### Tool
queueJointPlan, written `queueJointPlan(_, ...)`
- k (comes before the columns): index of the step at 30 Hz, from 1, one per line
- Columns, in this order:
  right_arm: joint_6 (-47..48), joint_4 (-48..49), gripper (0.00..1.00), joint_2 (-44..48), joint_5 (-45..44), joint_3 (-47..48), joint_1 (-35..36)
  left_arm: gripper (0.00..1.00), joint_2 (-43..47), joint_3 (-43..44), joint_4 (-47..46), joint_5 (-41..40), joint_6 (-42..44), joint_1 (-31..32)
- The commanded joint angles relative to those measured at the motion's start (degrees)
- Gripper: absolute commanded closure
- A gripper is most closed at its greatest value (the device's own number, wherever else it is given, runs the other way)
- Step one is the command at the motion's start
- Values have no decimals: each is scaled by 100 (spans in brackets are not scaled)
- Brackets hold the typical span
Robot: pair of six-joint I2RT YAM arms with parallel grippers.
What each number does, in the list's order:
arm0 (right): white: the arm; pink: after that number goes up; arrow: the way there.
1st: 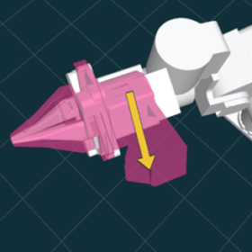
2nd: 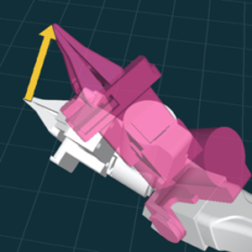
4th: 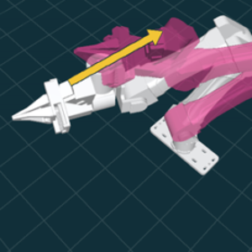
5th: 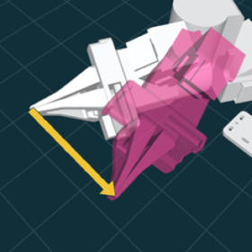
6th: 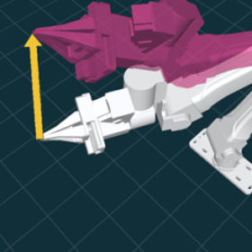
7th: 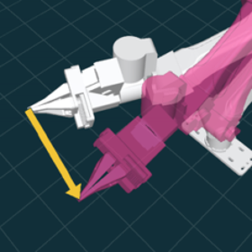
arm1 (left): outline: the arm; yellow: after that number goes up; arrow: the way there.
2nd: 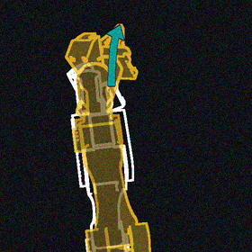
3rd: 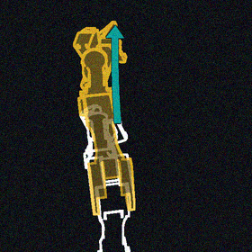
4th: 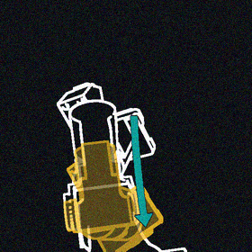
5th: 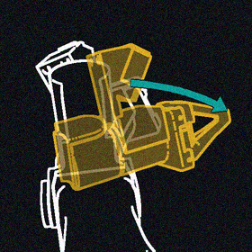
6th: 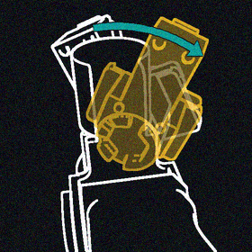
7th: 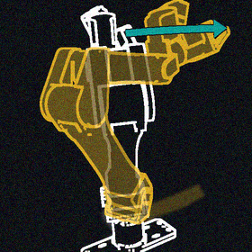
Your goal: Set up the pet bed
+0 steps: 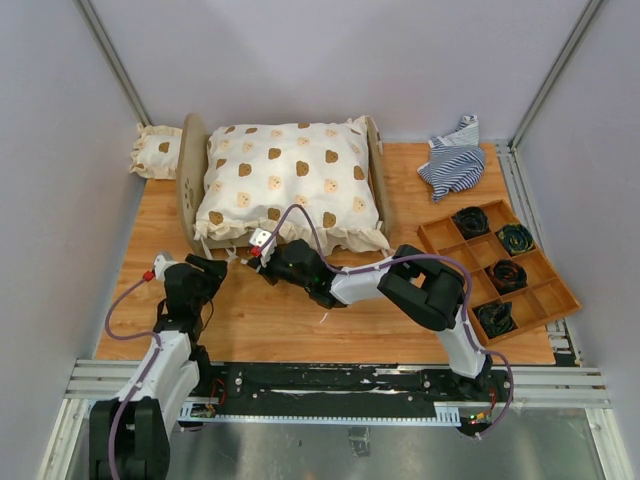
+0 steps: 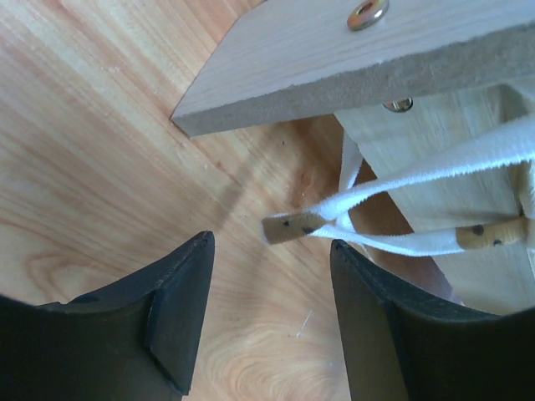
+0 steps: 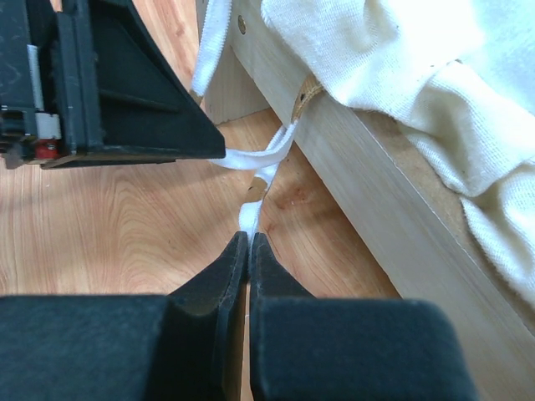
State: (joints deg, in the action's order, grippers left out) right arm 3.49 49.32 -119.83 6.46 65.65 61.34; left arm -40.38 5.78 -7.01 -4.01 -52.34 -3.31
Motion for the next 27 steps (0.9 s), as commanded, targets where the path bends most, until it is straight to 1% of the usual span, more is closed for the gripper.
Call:
queueJointPlan(1, 29, 229, 100, 181, 123, 85, -43, 39, -542, -153, -1560, -243, -326, -29)
queueJointPlan(3, 38, 236, 100, 167, 129, 81, -43, 40, -830, -199, -1916, -321, -406, -29)
queueJointPlan(5, 47, 246, 100, 158, 136, 89, -43, 47, -1093, -131, -2087, -316, -363, -29)
queueJointPlan(6, 47, 245, 100, 157, 124, 100, -48, 54, -1213, -88, -2089, -342, -349, -29)
queueJointPlan(8, 39, 244, 100, 145, 113, 117, -41, 74, -1340, -74, -1999, -455, -484, -29)
queueJointPlan(9, 38, 233, 100, 151, 94, 127, -43, 87, -1295, -27, -1611, -539, -583, -29)
queueJointPlan(10, 38, 197, 100, 155, 44, 136, -43, 97, -1182, 51, -1181, -629, -636, -29)
queueJointPlan(11, 55, 116, 100, 165, -69, 159, -43, 100, -1016, 186, -651, -740, -642, -29)
queueJointPlan(13, 130, -54, 100, 195, -348, 188, -43, 100, -618, 639, 630, -1069, -544, -29)
queueJointPlan(14, 148, -82, 100, 204, -464, 179, -58, 100, -446, 950, 1163, -1271, -361, -29)
queueJointPlan(16, 98, -129, 100, 184, -563, 192, -128, 100, -215, 1697, 2076, -1684, 94, -29)
queueJointPlan(18, -19, -218, 100, 175, -571, 240, -207, 100, -128, 2136, 2710, -2060, 474, -29)
queueJointPlan(21, -5, -292, 100, 179, -589, 310, -252, 100, -65, 2316, 3104, -2303, 950, -27)
queueJointPlan(24, 77, -593, 100, 139, -567, 521, -263, 100, 21, 2309, 3281, -2402, 1168, -29)
queueJointPlan(27, 121, -697, 100, 112, -543, 628, -272, 100, 122, 2401, 3259, -2175, 1412, -29)
